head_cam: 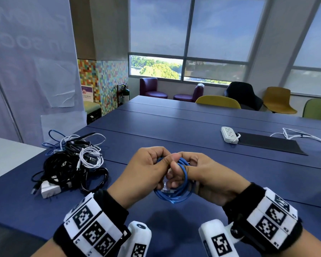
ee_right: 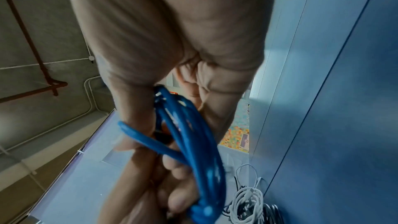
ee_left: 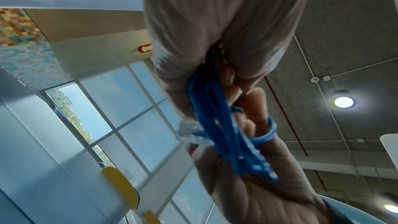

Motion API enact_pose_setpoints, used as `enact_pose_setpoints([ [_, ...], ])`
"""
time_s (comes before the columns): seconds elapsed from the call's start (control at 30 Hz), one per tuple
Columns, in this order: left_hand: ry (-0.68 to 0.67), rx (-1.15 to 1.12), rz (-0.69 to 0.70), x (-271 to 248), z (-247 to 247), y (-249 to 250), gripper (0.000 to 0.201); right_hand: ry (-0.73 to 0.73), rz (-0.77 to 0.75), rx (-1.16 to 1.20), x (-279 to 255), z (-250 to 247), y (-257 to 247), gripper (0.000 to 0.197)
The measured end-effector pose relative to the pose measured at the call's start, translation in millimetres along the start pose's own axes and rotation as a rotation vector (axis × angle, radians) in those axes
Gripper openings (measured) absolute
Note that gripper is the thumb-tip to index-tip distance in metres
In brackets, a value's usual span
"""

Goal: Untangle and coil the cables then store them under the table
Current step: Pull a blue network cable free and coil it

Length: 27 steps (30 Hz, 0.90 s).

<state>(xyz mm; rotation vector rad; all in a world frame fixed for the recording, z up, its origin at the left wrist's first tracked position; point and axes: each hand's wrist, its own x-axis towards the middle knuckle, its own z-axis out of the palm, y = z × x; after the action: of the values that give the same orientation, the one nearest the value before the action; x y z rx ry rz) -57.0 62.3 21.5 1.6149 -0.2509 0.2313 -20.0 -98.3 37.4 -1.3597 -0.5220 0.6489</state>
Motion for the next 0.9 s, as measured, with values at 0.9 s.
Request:
enact_pose_setpoints([
  [0.9,0.305,0.25,0.033,-0.5,-13.9,-13.9,0.029,0.547,-0.819,-1.632,-4.7,-9.6,-13.5,0.012],
])
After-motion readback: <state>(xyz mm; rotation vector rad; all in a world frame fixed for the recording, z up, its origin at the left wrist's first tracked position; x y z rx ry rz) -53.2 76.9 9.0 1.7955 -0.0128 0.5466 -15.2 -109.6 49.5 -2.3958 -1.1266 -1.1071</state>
